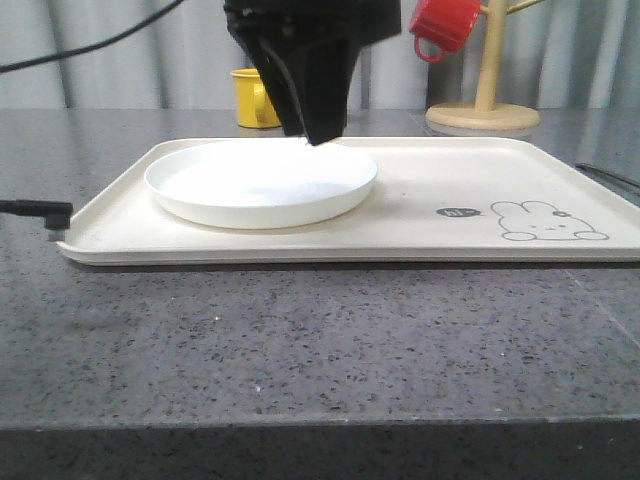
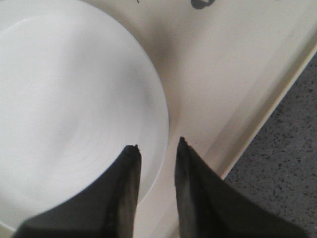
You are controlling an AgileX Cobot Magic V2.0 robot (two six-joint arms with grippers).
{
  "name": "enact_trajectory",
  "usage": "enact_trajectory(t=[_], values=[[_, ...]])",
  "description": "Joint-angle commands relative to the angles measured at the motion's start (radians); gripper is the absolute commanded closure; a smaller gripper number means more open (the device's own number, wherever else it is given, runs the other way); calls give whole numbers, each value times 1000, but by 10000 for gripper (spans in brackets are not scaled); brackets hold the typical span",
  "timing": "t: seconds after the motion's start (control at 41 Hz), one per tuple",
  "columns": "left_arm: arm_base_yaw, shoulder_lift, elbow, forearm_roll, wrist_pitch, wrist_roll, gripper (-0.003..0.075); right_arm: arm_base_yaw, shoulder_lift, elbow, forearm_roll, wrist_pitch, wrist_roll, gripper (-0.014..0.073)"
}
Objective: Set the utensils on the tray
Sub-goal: 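Open the left gripper and withdraw it from the plate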
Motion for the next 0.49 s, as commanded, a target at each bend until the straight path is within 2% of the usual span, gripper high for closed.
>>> enact_trajectory(t=[0.0,0.073,0.22,0.464], values=[[17,-86,-35,-3,44,-10,669,-5,14,-36,1,-82,-6,4],[32,-103,-29,-3,44,-11,737,-5,14,-36,1,-82,-6,4],[79,-156,27,-5,44,-38,738,-5,14,-36,1,-82,-6,4],[221,-309,236,-5,31,-76,738,-5,14,-36,1,-82,-6,4]])
